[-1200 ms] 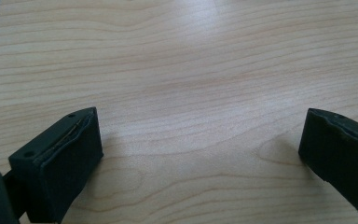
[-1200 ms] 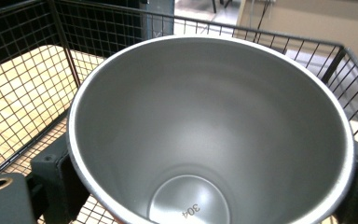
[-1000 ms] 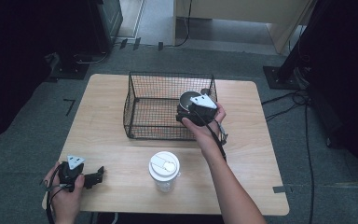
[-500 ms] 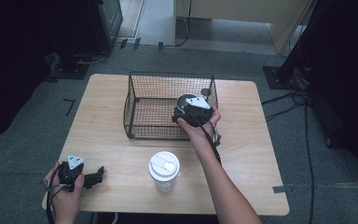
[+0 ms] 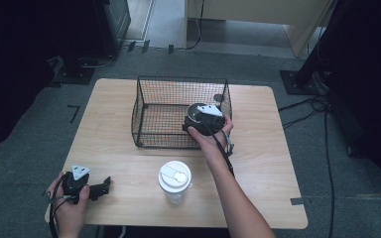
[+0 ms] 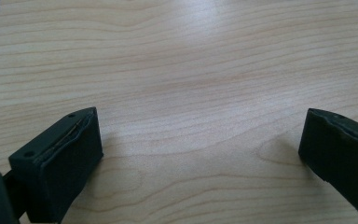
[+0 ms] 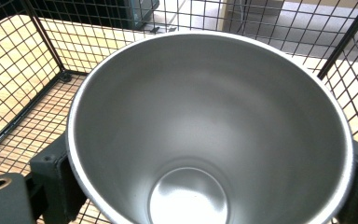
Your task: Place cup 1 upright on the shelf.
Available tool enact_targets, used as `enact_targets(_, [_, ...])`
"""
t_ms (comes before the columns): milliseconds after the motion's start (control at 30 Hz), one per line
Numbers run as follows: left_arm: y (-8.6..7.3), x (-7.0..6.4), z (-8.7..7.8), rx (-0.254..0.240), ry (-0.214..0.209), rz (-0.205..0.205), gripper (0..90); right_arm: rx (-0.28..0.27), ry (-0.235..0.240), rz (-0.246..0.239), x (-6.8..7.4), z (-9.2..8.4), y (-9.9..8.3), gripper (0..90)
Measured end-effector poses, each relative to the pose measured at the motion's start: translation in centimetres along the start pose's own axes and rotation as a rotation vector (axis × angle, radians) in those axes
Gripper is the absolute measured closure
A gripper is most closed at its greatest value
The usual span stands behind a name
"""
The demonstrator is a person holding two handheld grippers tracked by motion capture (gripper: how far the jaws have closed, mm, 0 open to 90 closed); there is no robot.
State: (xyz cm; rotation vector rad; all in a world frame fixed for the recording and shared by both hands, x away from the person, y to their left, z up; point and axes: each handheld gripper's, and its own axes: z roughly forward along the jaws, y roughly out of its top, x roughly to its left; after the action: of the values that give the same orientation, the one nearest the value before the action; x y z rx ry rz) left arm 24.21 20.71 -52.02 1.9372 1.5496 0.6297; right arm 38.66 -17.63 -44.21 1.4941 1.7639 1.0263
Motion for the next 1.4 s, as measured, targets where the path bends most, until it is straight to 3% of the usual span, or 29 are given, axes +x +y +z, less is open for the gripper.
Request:
enact_targets(200, [0.0, 0.0, 0.0, 0.001, 0.000, 0.001, 0.1, 0.019, 0.006, -0.002, 0.3, -0.4, 0.1, 0.0])
enact_targets(400, [0.0, 0.0, 0.0, 0.000, 0.000, 0.002, 0.1, 0.044, -0.010, -0.009, 0.5, -1.0, 0.1, 0.0])
enact_targets(867, [0.0, 0.0, 0.0, 0.000, -0.003, 0.005, 0.1, 0.080, 0.030, -0.027, 0.4, -2.8, 0.5, 0.0])
enact_targets(1400, [0.0, 0.0, 0.0, 0.001, -0.004, 0.008, 0.1, 0.047, 0.081, -0.078, 0.5, -5.3, 0.6, 0.0])
